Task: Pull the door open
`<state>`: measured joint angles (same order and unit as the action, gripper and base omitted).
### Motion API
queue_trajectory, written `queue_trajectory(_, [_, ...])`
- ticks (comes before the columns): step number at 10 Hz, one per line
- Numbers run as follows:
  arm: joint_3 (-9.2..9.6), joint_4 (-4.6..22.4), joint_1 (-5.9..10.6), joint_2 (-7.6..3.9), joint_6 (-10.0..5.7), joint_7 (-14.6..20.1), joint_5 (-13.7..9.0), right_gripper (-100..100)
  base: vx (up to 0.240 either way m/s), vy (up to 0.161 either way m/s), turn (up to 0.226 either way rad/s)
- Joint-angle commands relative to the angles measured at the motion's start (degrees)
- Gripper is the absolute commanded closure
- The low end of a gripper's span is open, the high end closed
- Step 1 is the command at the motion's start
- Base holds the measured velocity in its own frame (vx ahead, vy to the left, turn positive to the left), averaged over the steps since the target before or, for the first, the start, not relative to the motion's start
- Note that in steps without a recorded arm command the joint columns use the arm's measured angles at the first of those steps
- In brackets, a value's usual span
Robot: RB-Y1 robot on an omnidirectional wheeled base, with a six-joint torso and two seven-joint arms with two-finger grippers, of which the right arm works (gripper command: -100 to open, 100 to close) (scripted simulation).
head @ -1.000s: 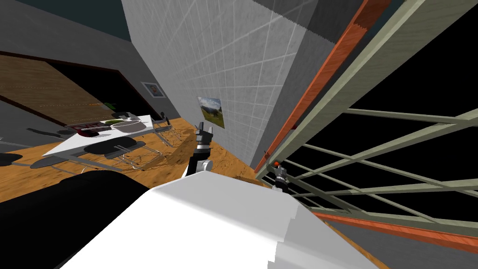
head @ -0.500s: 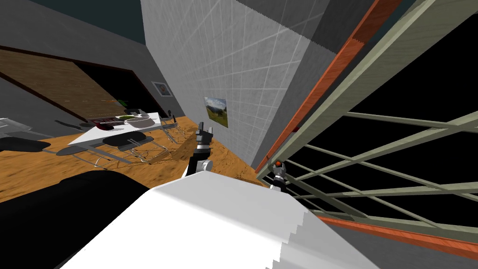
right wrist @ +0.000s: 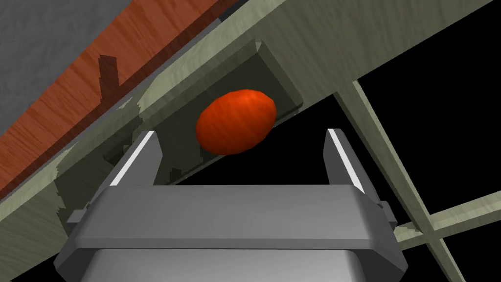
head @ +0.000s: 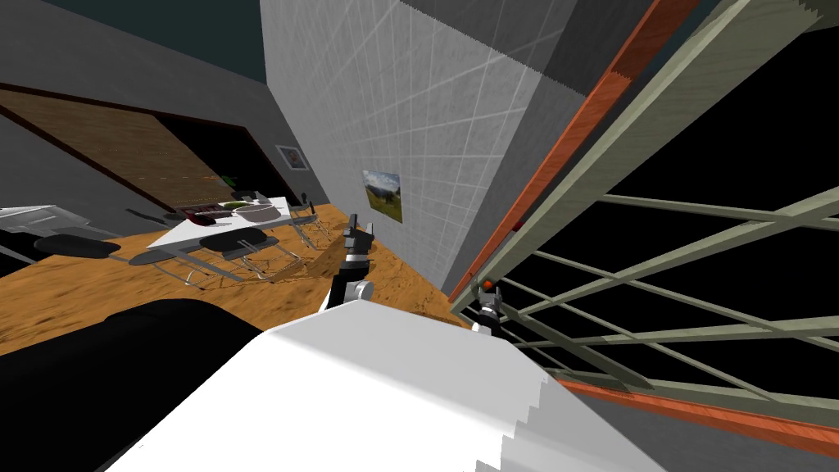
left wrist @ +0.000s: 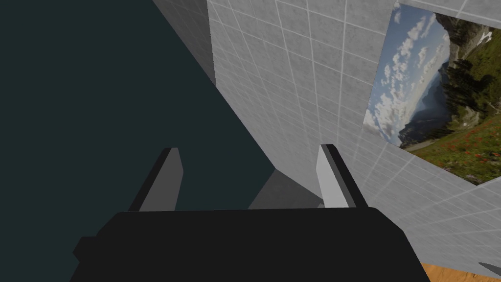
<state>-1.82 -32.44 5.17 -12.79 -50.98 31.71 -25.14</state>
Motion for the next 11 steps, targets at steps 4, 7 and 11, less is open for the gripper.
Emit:
queue_trajectory(4, [0.75,-0.60,0.01,0.61,-0.13,6.27,-2.54,-100,-0.060,-0.012,0.047])
queue_trajectory(7, [1.36,-1.16,-0.01,1.12,-0.20,10.96,-4.66,-100,-0.069,-0.016,0.058])
queue_trajectory(11, [2.27,-2.00,-0.04,1.89,-0.31,17.09,-7.81,-100,-0.058,-0.008,0.057])
